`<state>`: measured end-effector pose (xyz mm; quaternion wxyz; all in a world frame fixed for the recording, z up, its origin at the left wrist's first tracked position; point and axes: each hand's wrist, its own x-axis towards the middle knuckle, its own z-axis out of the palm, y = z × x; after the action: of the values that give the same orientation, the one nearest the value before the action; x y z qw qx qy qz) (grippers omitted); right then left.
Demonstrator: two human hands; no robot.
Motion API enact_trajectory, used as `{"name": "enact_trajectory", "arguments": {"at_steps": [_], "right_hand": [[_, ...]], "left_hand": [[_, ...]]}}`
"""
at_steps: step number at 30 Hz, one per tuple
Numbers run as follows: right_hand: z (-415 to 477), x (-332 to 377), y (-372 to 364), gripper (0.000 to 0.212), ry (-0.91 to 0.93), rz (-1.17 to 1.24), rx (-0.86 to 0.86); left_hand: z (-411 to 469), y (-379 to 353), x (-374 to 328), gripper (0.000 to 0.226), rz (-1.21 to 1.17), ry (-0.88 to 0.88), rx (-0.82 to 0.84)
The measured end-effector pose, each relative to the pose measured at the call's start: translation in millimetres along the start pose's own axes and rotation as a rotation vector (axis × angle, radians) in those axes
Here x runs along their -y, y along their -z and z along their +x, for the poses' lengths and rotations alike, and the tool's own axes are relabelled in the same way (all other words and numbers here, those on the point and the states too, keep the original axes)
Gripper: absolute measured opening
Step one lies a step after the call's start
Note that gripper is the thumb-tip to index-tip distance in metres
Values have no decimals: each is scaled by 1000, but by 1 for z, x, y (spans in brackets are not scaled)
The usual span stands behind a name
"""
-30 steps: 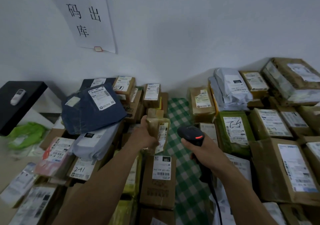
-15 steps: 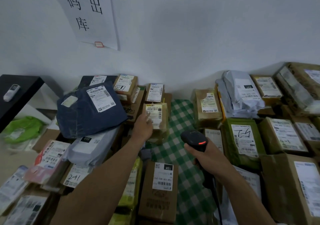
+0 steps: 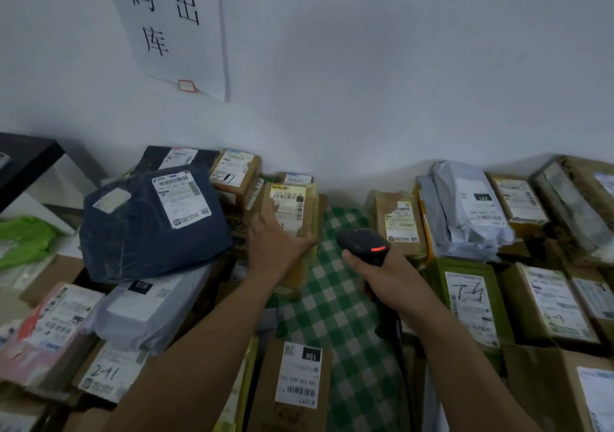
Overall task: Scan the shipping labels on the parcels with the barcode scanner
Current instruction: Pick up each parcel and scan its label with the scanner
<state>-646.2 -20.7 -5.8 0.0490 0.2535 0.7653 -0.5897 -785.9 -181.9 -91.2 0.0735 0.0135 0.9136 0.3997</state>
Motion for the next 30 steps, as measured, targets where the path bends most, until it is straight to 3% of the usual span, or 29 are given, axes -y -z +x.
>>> {"name": "enact_trajectory", "arguments": {"at_steps": [2, 5, 8, 11, 13, 16, 18, 20, 23, 25, 30], "right_hand": [[15, 8, 3, 15, 20, 26, -6], [35, 13, 5, 20, 40, 24, -15], [49, 14, 3, 18, 42, 23, 10], [57, 9, 1, 18, 22, 2, 29], [59, 5, 1, 22, 16, 12, 28], [56, 0, 6, 23, 4, 35, 2], [47, -3, 13, 26, 12, 68, -24], [36, -6, 23, 35, 8, 104, -72], [15, -12, 41, 37, -20, 156, -141], [3, -19, 55, 36, -46, 180, -180], [-21, -39, 83, 26, -129, 206, -243]], "left_hand": [[28, 5, -13, 123, 2, -32, -18], [67, 3, -33, 119, 2, -72, -34], [95, -7, -39, 98, 55, -89, -81], [105, -22, -25, 66, 305, -218, -157], [105, -28, -17, 70, 445, -317, -87], [107, -30, -13, 91, 470, -331, 130], [108, -27, -11, 95, 428, -313, 166], [98, -26, -15, 89, 333, -350, 99], [63, -36, -30, 53, 59, -391, 67], [36, -54, -44, 43, -38, -361, 185], [-8, -110, -76, 52, -238, -159, 466]]}}
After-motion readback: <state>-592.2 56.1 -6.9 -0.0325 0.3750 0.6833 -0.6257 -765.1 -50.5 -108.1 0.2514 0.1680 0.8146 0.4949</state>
